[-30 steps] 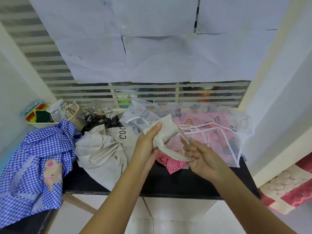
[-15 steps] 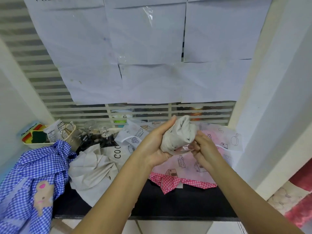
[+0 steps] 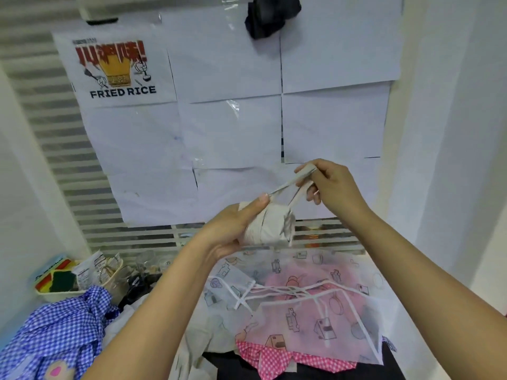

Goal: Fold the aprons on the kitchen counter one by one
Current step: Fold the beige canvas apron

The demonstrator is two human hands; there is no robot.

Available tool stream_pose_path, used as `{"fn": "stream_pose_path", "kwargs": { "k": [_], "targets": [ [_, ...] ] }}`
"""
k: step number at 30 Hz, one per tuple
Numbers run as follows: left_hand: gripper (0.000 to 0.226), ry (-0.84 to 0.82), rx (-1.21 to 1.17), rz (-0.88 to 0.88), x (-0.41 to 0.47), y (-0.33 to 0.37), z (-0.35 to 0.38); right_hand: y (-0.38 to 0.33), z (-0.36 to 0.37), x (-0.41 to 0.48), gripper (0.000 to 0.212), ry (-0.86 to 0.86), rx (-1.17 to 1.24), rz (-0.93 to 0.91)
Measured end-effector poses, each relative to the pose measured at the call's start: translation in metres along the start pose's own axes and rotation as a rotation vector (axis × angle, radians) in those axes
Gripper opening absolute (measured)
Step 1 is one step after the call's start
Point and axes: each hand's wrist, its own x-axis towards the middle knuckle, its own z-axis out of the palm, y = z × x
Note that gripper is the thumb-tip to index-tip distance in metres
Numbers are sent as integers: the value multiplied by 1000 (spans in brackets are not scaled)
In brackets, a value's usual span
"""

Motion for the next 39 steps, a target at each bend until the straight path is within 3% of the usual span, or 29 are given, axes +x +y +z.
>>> {"fn": "stream_pose_path", "kwargs": {
  "k": [4,7,9,12,15,18,24,28,31,35,39],
  "targets": [
    [42,-79,53,62,-2,25,4,-22,4,5,38,-129,601,442],
    [36,-166,194,62,-7,37,5,-34,5,18,27,-180,826,588],
    [25,-109,285,113,-8,44,2,-42,-1,29,22,-161,930,608],
    [20,130,430,227,-1,51,-6,-54,-2,39,14,-170,1100,637],
    [29,322,586,328,9,57,-24,-65,16,47,6,-175,1046,627],
    [30,293,614,401,12,66,-50,-76,38,55,36,-240,994,641],
    [35,404,760,550,25,85,-132,-90,93,96,52,-461,675,608],
    [35,401,879,574,36,102,-179,-115,128,125,27,-388,760,549],
    [30,373,860,593,49,120,-224,-146,157,151,26,-416,884,515],
    [26,426,790,646,62,152,-275,-181,196,184,22,-447,730,378],
    [24,388,746,728,70,186,-308,-212,240,232,13,-244,598,214]
  ]
}}
